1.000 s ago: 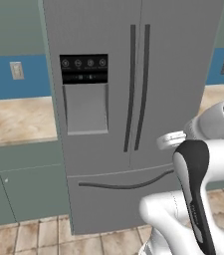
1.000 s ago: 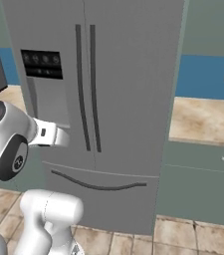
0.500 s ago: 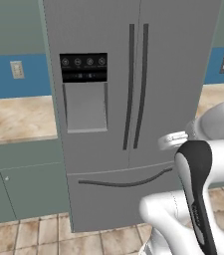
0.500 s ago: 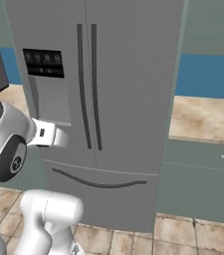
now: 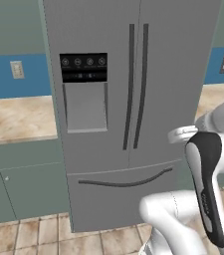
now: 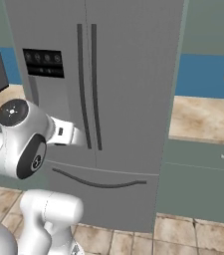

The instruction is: Retrieve the kiwi and apple from the fridge and place them into the bowl on the dining table.

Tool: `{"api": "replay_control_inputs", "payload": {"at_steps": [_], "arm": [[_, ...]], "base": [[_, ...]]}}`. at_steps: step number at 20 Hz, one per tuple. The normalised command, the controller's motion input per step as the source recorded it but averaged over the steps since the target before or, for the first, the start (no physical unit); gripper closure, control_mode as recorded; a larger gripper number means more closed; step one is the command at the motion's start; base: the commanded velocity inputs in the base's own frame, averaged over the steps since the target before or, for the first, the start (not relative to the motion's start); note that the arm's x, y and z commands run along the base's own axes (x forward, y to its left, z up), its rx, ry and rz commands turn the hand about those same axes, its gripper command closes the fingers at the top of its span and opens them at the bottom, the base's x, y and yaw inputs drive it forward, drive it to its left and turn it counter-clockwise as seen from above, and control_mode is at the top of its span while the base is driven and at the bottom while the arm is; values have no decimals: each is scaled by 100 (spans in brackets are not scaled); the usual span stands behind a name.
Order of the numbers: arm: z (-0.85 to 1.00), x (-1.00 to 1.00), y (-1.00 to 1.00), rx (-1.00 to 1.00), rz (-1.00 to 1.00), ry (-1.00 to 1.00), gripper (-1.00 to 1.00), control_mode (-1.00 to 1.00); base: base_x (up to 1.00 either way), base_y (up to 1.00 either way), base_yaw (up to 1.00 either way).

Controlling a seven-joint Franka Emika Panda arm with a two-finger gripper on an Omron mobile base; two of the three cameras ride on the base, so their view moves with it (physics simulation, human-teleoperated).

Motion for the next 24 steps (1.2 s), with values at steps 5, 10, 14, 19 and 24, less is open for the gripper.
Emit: {"api": "replay_control_inputs", "payload": {"at_steps": [5,10,14,19,24], "arm": [[14,50,-16,1,-1,-1,-100,-100],[16,55,-5,0,0,-8,-100,-100],[1,73,1,0,0,-15,-100,-100],[-4,67,0,0,0,-27,-100,-100],[-3,71,0,0,0,-9,-100,-100]], "base": [[0,0,0],[0,0,0],[0,0,0],[0,0,0],[0,0,0]]}}
